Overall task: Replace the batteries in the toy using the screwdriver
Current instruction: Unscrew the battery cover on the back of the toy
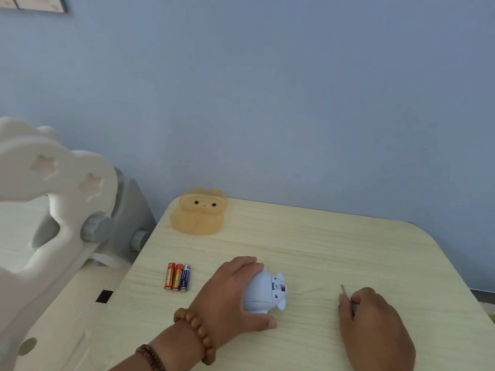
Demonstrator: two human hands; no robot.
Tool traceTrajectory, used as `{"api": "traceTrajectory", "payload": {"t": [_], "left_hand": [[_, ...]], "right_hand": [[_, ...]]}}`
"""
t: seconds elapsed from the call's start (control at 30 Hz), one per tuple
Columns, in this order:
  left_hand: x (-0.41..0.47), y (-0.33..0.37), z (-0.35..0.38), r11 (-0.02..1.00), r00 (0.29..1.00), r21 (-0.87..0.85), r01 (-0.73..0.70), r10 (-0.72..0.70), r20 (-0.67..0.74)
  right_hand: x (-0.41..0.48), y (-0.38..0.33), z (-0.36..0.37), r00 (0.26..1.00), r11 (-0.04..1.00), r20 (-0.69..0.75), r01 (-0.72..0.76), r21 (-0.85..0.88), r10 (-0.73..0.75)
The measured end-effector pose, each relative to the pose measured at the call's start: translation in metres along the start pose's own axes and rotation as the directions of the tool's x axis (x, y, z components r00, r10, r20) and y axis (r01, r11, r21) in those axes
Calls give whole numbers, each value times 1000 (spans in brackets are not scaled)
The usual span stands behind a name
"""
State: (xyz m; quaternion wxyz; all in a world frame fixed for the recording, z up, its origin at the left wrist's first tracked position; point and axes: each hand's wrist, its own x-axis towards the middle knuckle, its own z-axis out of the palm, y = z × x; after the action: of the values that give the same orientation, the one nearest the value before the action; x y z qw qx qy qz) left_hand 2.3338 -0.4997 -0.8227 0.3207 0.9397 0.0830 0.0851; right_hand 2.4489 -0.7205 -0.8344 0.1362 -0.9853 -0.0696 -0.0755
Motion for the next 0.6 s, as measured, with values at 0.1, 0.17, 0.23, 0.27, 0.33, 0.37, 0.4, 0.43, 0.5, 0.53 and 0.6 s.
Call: {"api": "traceTrajectory", "payload": {"t": [0.1, 0.17, 0.23, 0.27, 0.33, 0.37, 0.4, 0.43, 0.5, 0.53, 0.6], "left_hand": [[-1, 0, 0, 1000, 1000, -12, 5, -5, 5], [0, 0, -1, 1000, 1000, 2, 7, -7, 14], [1, -1, -1, 1000, 1000, 20, -4, 3, 19], [2, -1, -2, 999, 1000, 32, -12, 11, 25], [2, -2, -3, 999, 999, 49, -14, 12, 46], [2, -2, -3, 999, 998, 48, -10, 7, 61], [3, -2, -3, 999, 997, 44, -3, 0, 79], [3, -1, -4, 999, 995, 40, 7, -10, 96], [3, 3, -5, 999, 994, 24, 42, -44, 95], [3, 7, -5, 997, 995, -4, 73, -72, 70], [5, 14, -4, 990, 992, -69, 124, -124, -2]], "right_hand": [[7, -6, -22, 990, 991, -45, 134, 15, -134], [7, -13, -33, 924, 898, 1, 371, 238, -382], [5, -26, -36, 798, 764, 204, 418, 490, -567], [3, -31, -32, 735, 730, 282, 400, 555, -617], [-1, -39, -20, 689, 689, 318, 360, 630, -651], [-3, -42, -16, 704, 675, 310, 319, 666, -639], [-5, -43, -13, 731, 668, 305, 269, 693, -610], [-6, -44, -11, 755, 663, 304, 223, 714, -581], [-8, -45, -10, 777, 658, 315, 163, 735, -544], [-8, -45, -11, 780, 654, 313, 157, 740, -542], [-8, -45, -12, 778, 648, 305, 167, 743, -550]]}}
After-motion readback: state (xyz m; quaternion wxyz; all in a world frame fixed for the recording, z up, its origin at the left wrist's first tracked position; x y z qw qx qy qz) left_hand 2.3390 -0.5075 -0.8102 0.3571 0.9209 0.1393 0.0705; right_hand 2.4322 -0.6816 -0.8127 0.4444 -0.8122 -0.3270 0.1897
